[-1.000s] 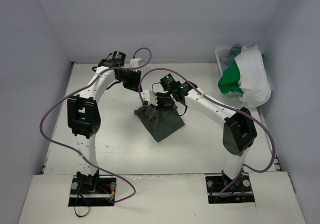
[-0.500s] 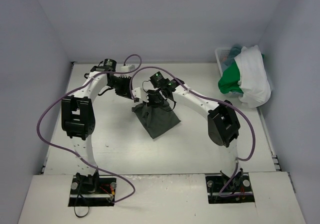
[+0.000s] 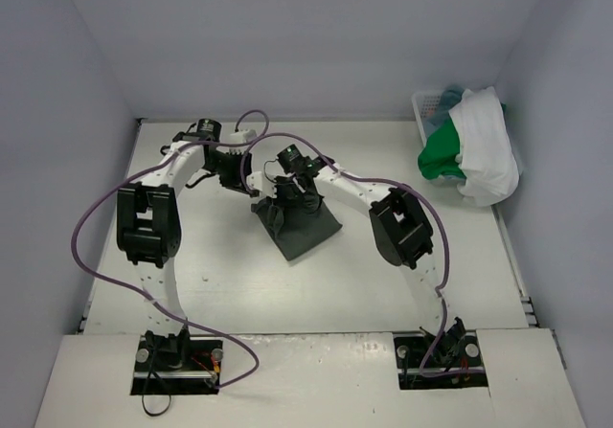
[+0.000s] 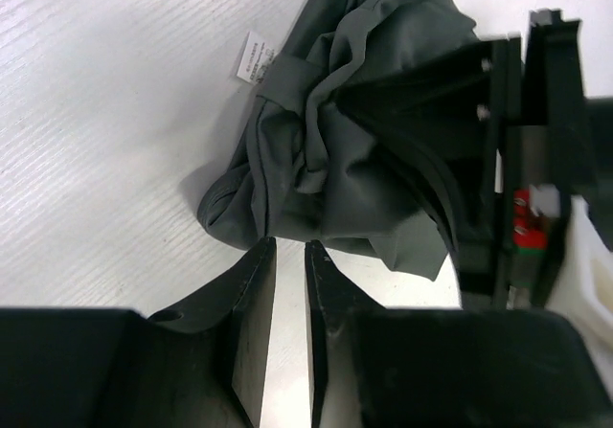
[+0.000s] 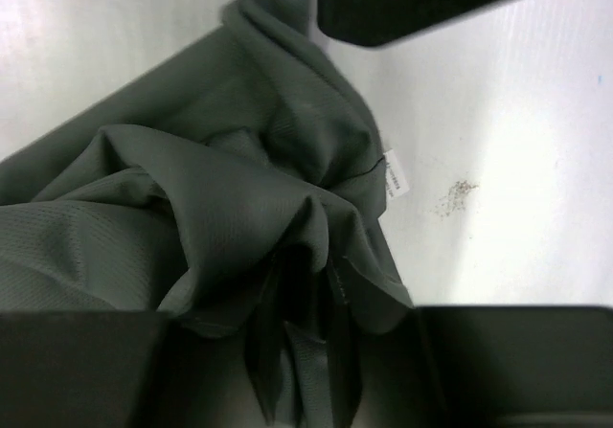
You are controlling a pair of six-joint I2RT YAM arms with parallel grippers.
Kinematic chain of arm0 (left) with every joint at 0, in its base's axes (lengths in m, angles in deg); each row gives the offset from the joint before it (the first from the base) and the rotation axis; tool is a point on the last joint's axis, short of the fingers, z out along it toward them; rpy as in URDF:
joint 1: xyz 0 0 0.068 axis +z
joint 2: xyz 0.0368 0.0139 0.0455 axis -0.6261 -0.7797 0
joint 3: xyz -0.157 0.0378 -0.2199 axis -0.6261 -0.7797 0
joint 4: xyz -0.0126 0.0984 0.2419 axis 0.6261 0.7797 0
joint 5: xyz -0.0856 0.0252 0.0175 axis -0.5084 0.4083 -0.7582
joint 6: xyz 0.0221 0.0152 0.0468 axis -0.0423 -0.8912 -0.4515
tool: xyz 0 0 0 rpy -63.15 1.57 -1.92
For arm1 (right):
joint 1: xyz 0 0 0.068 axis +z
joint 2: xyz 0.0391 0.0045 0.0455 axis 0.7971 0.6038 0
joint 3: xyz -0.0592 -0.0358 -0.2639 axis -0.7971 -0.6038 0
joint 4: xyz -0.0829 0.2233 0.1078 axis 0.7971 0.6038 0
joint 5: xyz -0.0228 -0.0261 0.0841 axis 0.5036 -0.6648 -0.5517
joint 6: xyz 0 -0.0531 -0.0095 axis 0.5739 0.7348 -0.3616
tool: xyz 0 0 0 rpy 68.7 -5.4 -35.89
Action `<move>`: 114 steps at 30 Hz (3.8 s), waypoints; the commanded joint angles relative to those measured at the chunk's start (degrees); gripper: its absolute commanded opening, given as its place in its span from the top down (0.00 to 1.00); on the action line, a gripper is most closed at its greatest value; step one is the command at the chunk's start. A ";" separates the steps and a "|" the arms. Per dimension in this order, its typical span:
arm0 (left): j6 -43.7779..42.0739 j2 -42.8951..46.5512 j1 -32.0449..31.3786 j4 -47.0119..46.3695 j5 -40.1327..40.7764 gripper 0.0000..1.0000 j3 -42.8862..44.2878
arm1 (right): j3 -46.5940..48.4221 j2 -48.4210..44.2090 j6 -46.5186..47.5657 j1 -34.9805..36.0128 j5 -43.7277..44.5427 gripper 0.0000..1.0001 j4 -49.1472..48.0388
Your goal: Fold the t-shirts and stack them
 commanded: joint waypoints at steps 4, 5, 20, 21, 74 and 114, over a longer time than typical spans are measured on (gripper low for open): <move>-0.68 6.17 0.78 -1.63 -2.75 0.86 0.47 | 1.75 1.26 -5.26 -0.94 4.40 0.65 -7.65; -0.69 6.26 0.78 -1.72 -2.75 0.86 0.12 | 1.40 1.35 -5.88 -0.94 4.92 0.58 -8.18; -3.76 10.12 0.69 3.38 -2.58 0.86 -0.15 | -2.03 -8.13 -17.74 -1.73 19.07 0.43 -19.52; -4.11 10.30 0.61 3.99 -2.84 0.86 -0.06 | -2.47 -8.92 -18.27 -1.82 19.69 0.44 -19.95; -7.98 12.94 -6.60 2.24 -4.60 1.00 -5.95 | -8.72 -0.58 -23.02 -9.64 23.82 0.87 -18.90; 11.09 -3.85 -1.50 -9.54 -12.41 0.74 -5.69 | -11.79 -9.72 -27.94 -13.33 -15.02 1.00 -9.06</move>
